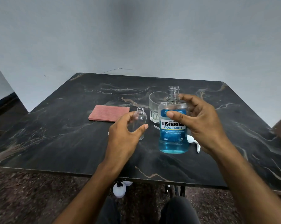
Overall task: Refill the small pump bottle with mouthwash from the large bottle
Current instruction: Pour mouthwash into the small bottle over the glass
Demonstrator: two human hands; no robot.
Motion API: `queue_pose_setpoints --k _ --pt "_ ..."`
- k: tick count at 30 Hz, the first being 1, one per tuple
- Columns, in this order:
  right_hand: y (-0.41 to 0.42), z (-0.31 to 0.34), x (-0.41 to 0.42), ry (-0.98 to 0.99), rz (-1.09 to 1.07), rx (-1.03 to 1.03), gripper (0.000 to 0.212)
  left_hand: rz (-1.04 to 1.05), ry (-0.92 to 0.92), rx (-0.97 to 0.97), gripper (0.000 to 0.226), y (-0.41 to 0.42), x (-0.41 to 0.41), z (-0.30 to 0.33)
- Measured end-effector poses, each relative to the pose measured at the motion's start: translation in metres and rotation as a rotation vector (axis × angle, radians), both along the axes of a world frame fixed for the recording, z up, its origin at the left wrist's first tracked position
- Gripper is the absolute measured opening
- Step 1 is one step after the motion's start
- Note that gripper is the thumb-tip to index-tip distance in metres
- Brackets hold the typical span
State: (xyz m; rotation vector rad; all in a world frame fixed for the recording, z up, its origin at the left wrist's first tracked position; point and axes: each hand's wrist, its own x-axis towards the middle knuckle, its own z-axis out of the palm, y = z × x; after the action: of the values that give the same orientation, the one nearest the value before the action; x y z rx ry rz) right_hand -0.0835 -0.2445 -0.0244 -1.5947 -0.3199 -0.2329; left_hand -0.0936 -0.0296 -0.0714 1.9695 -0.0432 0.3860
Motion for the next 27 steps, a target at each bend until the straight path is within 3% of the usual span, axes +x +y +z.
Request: queue_pose_setpoints --k 7,11,15,27 --pt "-0.007 0.019 -0.002 -0.074 0.017 -0.256 0.040 -0.084 -0.111 0.042 0.044 0.001 -0.005 0.013" --pt "-0.011 0.024 0.002 -0.102 -0.053 -0.428 0.046 -0.097 -0.140 0.045 0.045 0.001 -0.004 0.021" --pt "-0.016 0.029 0.003 -0.117 -0.085 -0.591 0.065 -0.113 -0.160 0.054 0.044 0.000 -0.002 0.027" --pt "-0.018 0.043 0.005 -0.295 -0.145 -0.908 0.058 -0.111 -0.174 0.091 0.048 -0.006 -0.002 0.032"
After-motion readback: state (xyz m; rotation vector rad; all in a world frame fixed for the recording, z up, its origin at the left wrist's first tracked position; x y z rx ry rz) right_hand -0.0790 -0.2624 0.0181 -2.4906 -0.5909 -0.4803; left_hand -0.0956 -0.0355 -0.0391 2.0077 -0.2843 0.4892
